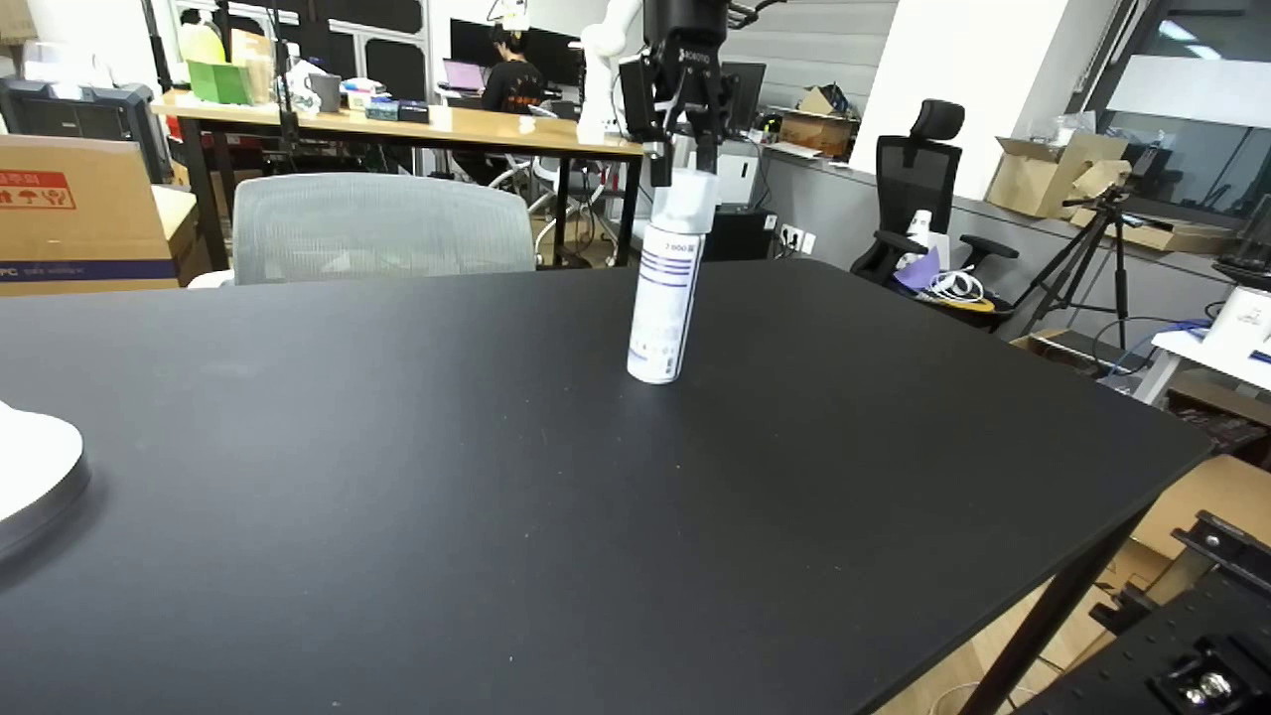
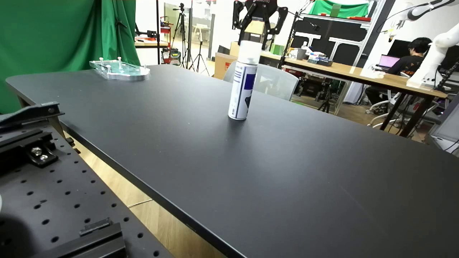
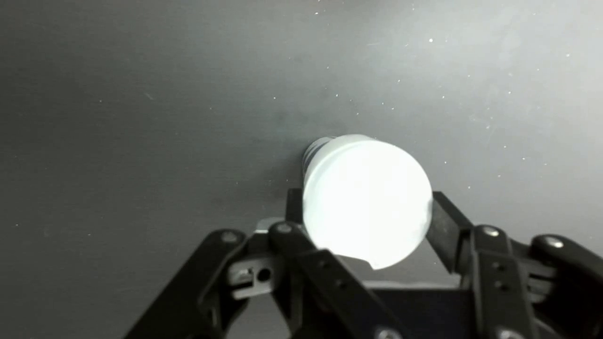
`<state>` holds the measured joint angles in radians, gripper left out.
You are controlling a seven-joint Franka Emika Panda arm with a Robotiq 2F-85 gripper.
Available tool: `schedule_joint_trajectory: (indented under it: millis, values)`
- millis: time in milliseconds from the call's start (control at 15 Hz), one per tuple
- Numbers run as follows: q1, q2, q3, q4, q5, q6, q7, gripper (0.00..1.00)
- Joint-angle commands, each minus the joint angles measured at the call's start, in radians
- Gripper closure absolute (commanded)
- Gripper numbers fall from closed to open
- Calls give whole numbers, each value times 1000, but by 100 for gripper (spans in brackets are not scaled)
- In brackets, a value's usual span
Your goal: Put the lid on the spray bottle.
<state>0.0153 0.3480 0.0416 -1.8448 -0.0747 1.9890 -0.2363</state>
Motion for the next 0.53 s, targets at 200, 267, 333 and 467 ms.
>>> schedule_joint_trajectory:
  millis: [200,267,333,467]
  values:
    - [-1,7,5,12,12,5,16,60]
    - [0,6,5,12,11,8,17,60]
    - [1,6,5,14,9,10,17,60]
    - [2,9,5,18,9,8,17,60]
